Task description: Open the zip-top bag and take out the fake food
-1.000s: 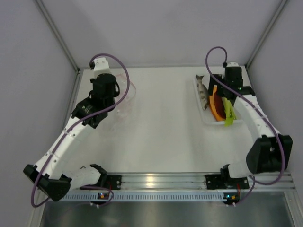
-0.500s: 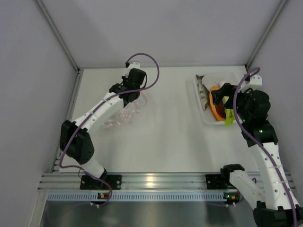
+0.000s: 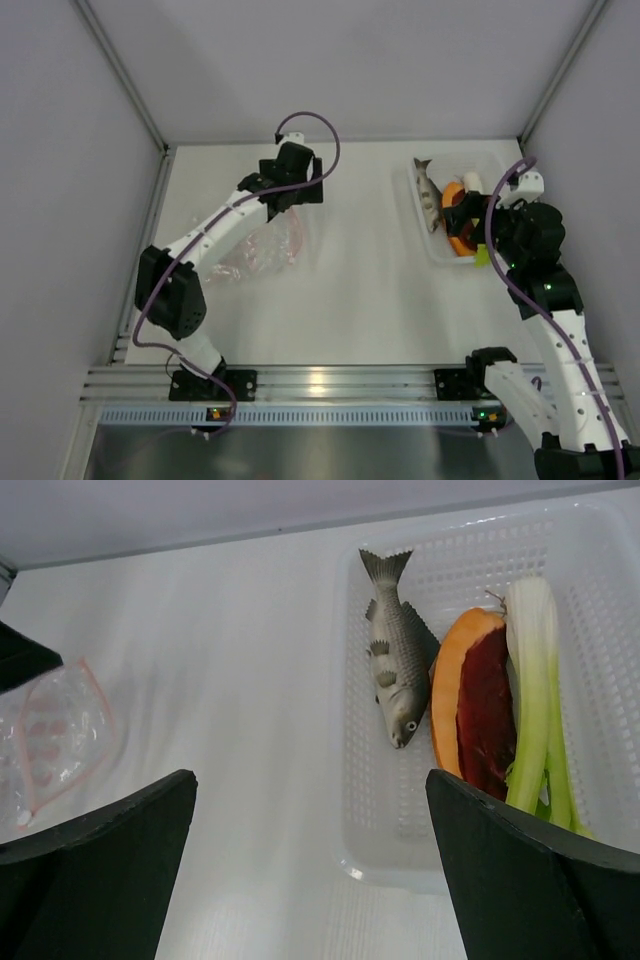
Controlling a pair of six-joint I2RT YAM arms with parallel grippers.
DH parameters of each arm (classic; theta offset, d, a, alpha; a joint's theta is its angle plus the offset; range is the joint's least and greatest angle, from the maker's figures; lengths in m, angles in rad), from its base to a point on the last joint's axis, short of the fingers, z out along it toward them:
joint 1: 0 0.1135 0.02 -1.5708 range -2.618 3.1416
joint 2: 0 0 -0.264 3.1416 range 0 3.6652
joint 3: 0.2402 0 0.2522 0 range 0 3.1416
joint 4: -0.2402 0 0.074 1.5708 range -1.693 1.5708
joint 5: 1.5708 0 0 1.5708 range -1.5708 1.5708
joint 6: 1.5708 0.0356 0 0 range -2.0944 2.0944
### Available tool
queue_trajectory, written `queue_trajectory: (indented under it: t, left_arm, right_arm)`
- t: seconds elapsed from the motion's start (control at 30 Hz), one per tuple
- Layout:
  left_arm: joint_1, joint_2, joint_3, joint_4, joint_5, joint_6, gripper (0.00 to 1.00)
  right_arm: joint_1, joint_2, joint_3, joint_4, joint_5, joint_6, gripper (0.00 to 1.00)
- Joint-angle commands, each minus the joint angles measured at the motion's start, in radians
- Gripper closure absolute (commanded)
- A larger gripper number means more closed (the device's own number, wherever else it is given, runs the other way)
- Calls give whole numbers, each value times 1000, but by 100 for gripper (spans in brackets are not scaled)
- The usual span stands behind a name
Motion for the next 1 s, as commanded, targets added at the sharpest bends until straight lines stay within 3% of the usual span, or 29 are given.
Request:
queue_trajectory:
  t: [0.0,0.3,0.5,0.7,0.83,0.97]
  left_arm:
    - [3,-183,-34,46,14,-6,2]
    - [6,-749,-373,38,-102,11,2]
    - [5,-1045,-462,-97,-177,98,2]
    - [6,-1178,-508,-191,-305,176,2]
    - [3,-1275,-563,-186,-320,114,2]
    - [3,-1271,-596,-180,-325,87,2]
  right_arm:
    - [-1,1,4,-29,-26,-47,1]
    - [60,1,74,-154,87,-67,1]
    - [118,-77,79,-211,133,-84,1]
    - [183,-154,45,-237,290,-95,1]
    - [192,-183,7,-225,322,-99,1]
    - [192,-206,-8,-224,319,-101,0]
